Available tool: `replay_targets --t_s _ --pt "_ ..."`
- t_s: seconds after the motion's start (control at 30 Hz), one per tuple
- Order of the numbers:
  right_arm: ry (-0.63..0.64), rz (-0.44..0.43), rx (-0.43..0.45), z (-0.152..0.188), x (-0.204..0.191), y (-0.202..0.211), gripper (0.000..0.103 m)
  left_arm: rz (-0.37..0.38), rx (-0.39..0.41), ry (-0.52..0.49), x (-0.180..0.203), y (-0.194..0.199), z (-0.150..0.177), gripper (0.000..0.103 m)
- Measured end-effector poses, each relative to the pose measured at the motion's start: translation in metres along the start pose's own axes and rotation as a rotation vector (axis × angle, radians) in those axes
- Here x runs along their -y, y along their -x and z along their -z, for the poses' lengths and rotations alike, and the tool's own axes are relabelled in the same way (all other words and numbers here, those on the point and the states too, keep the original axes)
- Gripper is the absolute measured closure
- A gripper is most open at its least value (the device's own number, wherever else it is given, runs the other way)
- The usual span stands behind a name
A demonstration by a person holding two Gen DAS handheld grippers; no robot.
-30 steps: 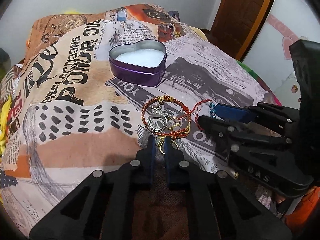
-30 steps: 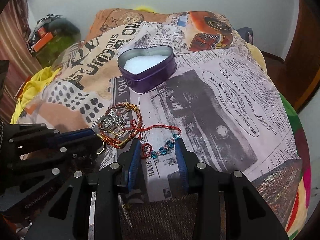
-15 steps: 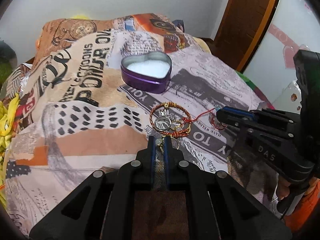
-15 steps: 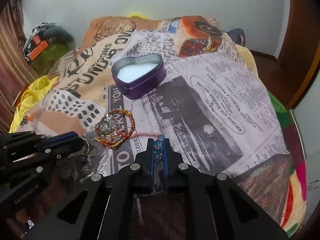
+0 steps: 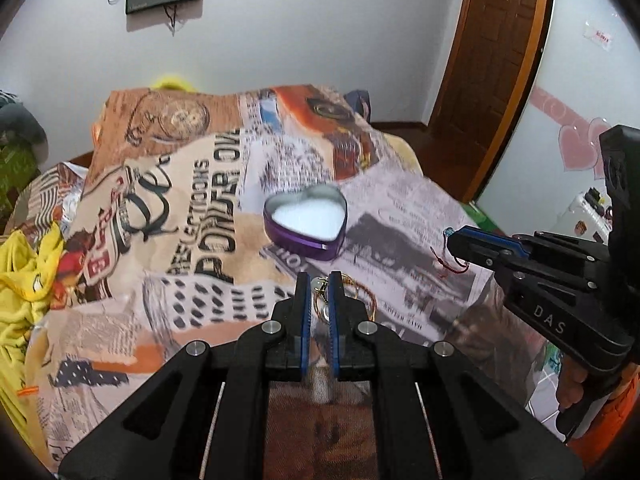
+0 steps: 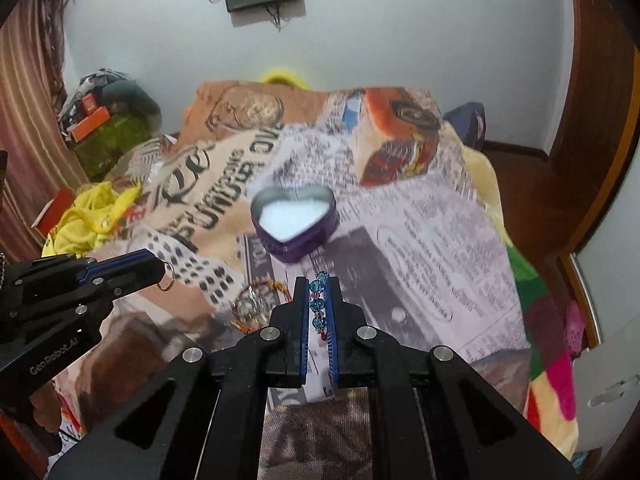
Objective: Organize jewelry
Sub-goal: 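Carry the beaded bracelet and gold ring into the heart tin and open both tools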
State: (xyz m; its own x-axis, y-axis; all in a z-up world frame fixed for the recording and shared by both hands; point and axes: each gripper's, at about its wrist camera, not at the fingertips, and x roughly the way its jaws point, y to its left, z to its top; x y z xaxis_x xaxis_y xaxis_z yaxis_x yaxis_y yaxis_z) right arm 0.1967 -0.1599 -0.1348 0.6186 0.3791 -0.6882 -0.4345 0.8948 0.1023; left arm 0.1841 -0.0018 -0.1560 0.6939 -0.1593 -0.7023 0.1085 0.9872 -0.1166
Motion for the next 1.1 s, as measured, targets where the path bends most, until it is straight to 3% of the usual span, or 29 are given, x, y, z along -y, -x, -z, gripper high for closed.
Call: replay_targets --t_s 0.67,1.1 --pt "0.066 -0.025 0.142 -0.055 -0.008 -0.002 0.096 -0.027 0.072 0.019 -0.016 -0.019 -0.045 0.096" --pt "0.079 -0.069 0.142 -0.082 -0.003 -0.037 0.096 -0.028 0.068 0.052 -0.036 -0.051 -0.075 0.096"
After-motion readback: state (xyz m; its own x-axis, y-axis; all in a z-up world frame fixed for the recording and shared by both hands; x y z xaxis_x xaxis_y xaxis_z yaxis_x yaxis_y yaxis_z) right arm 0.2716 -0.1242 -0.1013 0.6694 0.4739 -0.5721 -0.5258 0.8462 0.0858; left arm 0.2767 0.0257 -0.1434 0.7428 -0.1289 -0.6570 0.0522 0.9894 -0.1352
